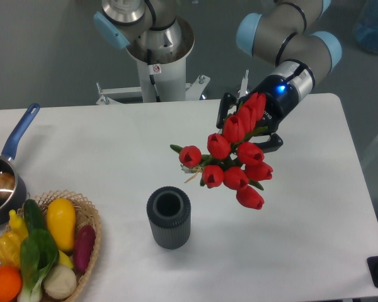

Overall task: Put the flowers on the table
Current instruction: 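Hold the red tulip bunch in the gripper above the table, then swing the held tulips away from the black vase, stems up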

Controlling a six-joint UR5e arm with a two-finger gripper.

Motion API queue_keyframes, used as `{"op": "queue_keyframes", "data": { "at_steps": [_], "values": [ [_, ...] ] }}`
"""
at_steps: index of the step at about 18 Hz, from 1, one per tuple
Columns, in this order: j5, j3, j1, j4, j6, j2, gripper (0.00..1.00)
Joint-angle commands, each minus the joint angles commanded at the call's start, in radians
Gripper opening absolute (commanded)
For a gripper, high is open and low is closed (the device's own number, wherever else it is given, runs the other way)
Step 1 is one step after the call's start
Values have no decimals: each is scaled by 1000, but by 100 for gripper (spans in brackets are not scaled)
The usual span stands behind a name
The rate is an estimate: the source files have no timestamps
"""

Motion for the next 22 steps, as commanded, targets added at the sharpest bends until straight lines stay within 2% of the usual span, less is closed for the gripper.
{"op": "queue_keyframes", "data": {
  "at_steps": [15, 22],
  "values": [
    [11, 9, 17, 0, -2, 5, 23],
    [139, 32, 15, 3, 0, 14, 23]
  ]
}}
